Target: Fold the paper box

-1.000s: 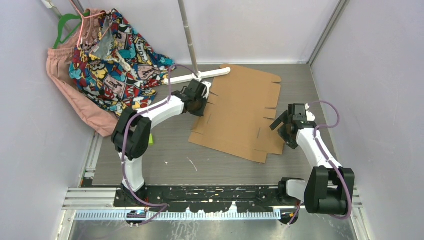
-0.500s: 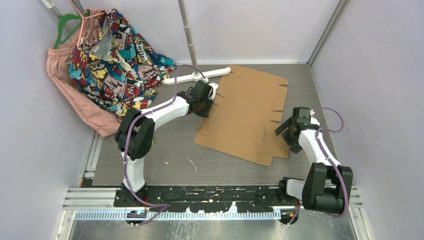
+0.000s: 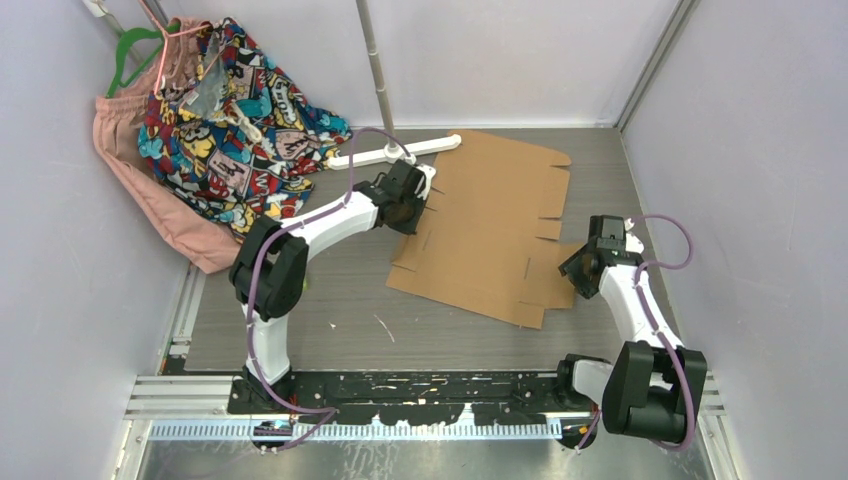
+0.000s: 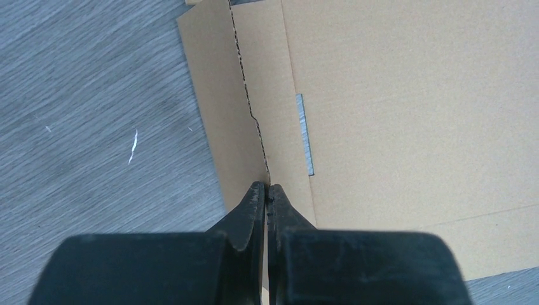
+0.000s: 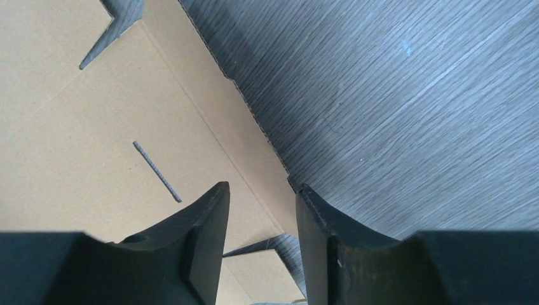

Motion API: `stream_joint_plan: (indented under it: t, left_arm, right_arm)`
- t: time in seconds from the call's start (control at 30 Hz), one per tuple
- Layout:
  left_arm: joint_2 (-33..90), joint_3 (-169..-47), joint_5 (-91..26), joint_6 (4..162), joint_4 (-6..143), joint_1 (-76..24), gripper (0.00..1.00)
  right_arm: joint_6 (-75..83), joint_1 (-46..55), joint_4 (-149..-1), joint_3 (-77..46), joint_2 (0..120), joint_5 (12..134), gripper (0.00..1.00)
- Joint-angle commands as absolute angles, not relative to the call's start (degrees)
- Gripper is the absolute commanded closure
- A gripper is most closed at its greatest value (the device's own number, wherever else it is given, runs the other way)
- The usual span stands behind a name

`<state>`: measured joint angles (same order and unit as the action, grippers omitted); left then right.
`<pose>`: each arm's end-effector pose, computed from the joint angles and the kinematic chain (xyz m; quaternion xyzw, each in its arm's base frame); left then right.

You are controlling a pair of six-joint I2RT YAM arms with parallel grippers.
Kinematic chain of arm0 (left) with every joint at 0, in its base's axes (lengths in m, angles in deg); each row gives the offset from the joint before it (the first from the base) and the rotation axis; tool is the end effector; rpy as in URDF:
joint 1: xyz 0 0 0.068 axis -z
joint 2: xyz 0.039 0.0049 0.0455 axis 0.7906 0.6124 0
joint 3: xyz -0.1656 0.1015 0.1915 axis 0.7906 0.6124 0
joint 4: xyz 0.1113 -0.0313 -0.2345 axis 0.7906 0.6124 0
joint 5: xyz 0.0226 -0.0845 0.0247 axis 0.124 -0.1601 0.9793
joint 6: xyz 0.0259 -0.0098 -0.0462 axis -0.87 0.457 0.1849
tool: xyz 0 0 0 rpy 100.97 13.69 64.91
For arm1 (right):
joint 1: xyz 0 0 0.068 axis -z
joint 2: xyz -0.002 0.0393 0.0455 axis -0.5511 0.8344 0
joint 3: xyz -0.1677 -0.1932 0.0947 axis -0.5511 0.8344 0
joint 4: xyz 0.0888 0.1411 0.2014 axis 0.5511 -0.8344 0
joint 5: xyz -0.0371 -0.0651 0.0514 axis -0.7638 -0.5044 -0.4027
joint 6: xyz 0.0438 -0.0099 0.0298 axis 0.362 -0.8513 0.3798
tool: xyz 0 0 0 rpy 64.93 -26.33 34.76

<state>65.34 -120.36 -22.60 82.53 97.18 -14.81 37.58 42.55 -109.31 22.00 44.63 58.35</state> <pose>0.3407 -0.2596 0.2118 0.2111 0.9268 -0.1168 0.2877 0.2040 -0.0372 0.1978 0.4194 0.8735 0.0065 0.2472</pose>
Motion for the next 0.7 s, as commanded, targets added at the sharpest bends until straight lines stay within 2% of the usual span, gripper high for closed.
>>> stream_joint_plan:
  t: [0.0, 0.1, 0.2, 0.67]
  left_arm:
    - [61.16, -123.09, -26.51, 82.57, 96.83, -13.92, 1.0]
    - [60.6, -123.01, -26.08, 82.53, 96.97, -13.91, 1.0]
    - [60.09, -122.3, -24.98, 82.19, 96.9, -13.91, 1.0]
    - [57.24, -120.8, -30.8, 84.32, 92.76, -13.92, 0.99]
  right_arm:
    - [37.96, 42.32, -109.32, 19.98, 42.03, 61.44, 0.53]
    - [37.41, 42.31, -110.33, 19.24, 41.23, 61.35, 0.44]
    - [36.83, 42.32, -110.83, 19.11, 40.35, 61.1, 0.49]
    - [36.72, 42.31, -110.07, 17.89, 39.67, 64.7, 0.51]
